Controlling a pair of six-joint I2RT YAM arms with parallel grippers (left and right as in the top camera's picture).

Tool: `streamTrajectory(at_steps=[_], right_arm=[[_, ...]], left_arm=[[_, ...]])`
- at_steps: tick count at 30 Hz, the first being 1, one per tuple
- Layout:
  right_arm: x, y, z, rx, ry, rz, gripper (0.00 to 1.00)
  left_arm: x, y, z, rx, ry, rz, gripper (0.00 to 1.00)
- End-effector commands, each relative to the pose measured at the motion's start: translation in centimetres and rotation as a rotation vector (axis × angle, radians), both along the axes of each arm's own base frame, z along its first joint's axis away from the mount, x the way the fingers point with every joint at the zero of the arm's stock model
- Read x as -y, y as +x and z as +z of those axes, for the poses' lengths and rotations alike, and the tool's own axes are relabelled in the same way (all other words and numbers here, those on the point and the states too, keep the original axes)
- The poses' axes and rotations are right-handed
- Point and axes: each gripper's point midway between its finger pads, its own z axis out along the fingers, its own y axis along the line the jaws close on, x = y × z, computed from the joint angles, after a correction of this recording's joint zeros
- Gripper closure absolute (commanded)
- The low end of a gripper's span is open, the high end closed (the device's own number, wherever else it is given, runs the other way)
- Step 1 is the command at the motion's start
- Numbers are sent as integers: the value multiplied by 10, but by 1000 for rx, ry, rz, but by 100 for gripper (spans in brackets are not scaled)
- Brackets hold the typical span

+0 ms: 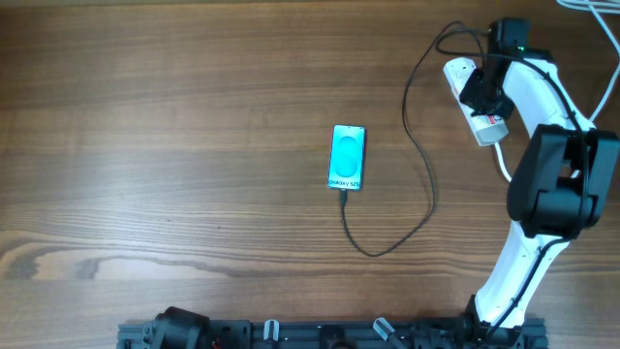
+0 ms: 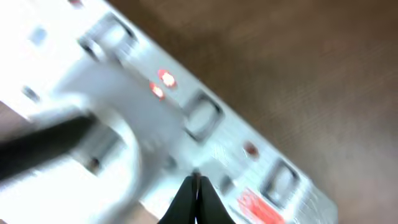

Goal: Plug charger to phone and switch on socket

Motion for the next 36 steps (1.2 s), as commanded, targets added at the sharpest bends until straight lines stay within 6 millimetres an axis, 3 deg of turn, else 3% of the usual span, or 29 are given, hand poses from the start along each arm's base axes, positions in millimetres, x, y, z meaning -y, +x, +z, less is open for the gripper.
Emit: streamTrajectory(at_steps=[1,4,5,8,11,15,17,22,25,28,31,36], right_arm=[[46,-18,41,38,-58,-142,96],[72,-34,104,156,-65,-251,96],[78,-40,134,220,-76,-267,96],[76,-54,196,356,-97,-273,96],[51,-82,276,553,-69,-230,96],[19,-117,333,709,13,-155,96],[6,-141,352,756,34,-131,96],[-3,-177,354,729,38,-134,96],[-7,-193,348,687,46,-138,96],[-10,-204,344,662,49,-138,96],[-14,-214,345,661,53,-129,96],[-22,-246,354,681,18,-80,96]], left_arm=[[-3,-2,-1,-1,10,23,0],[-16,4,-3,-23,12,108,0],[-13,17,-6,-40,15,98,0],[-1,54,-2,-18,-37,63,0],[26,120,12,95,-107,9,0],[53,179,7,215,-148,-18,0],[75,217,-22,226,-144,-51,0],[128,273,-105,93,-27,-217,0],[137,288,-143,-22,11,-225,0],[134,300,-159,-59,22,-189,0],[127,310,-163,-3,4,-150,0],[114,316,-182,-1,3,-97,0]])
